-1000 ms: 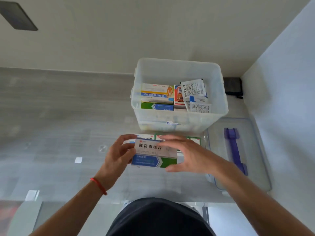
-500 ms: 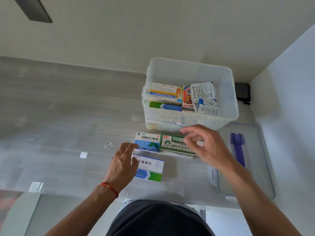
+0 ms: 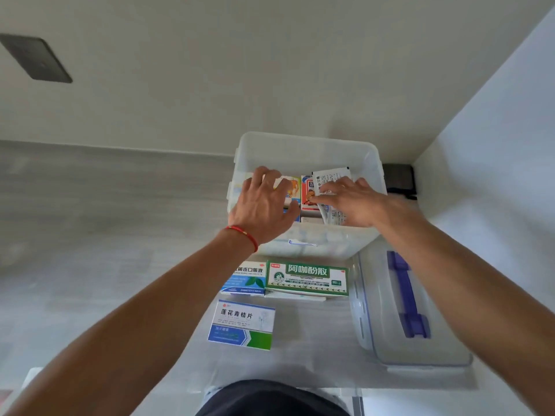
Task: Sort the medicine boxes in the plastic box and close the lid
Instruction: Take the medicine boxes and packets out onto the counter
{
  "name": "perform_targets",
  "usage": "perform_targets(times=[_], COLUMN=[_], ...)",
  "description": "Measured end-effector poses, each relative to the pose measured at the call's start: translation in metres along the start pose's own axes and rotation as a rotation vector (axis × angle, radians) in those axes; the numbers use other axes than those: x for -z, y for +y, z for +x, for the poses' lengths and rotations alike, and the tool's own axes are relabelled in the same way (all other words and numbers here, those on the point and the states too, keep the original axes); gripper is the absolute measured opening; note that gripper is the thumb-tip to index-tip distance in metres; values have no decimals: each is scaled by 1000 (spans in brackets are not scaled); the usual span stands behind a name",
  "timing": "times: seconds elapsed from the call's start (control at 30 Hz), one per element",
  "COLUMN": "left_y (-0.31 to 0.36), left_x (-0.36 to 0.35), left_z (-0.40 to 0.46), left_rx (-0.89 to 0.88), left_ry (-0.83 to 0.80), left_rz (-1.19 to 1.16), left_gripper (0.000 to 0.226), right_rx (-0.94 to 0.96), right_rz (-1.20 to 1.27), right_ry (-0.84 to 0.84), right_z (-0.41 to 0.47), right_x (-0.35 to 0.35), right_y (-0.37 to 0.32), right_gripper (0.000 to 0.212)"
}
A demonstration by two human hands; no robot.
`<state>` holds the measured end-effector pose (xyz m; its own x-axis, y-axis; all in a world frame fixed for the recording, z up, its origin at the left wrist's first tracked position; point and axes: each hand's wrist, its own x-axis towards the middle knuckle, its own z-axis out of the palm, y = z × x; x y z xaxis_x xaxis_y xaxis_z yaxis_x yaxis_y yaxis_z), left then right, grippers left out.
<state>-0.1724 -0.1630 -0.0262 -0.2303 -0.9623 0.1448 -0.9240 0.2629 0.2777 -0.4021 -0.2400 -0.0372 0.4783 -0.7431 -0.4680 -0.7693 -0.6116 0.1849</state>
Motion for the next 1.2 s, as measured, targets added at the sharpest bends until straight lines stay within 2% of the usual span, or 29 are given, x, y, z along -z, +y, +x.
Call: perform_targets(times=[0.1, 0.23, 0.33, 0.47, 0.6, 0.7, 0.77, 0.83, 0.9, 1.0, 1.07, 1.2], left_y=[-2, -3, -2, -2, -4, -3, 0, 5, 8, -1, -12, -38], left_x=[-4, -6, -7, -7, -6, 2, 13, 27, 42, 53, 45, 0], left_z=[5, 6, 5, 6, 2, 2, -1, -9, -24, -59, -87, -148], left_rx=[39, 48, 46, 46, 41, 48, 63, 67, 60, 54, 107, 359], left_ry=[-11, -9, 4, 12, -18, -9, 76, 188, 194, -2, -118, -272], left_rz=[9, 22, 30, 14, -11, -187, -404, -600, -814, -1082, -1117, -1007], left_gripper=[53, 54, 55, 57, 49, 31, 25, 24, 23, 43, 51, 30], right_rx=[4, 112, 138, 159, 118, 62, 45, 19, 17, 95, 129, 76], right_rz=[-93, -113, -128, 28, 249, 294, 400, 601, 828, 1057, 1169, 1137], right_ry=[-35, 61, 78, 54, 114, 250, 387, 512, 577, 504, 366, 177], right_z=[5, 1, -5, -21, -43, -66, -82, -96, -109, -116, -110, -90], right_x=[-3, -1, 0, 5, 25, 49, 64, 78, 89, 88, 73, 17], right_y=[0, 4, 10, 23, 26, 27, 26, 17, -5, -51, -85, -153], right_gripper=[92, 58, 45, 44, 39, 36, 32, 28, 26, 27, 30, 35])
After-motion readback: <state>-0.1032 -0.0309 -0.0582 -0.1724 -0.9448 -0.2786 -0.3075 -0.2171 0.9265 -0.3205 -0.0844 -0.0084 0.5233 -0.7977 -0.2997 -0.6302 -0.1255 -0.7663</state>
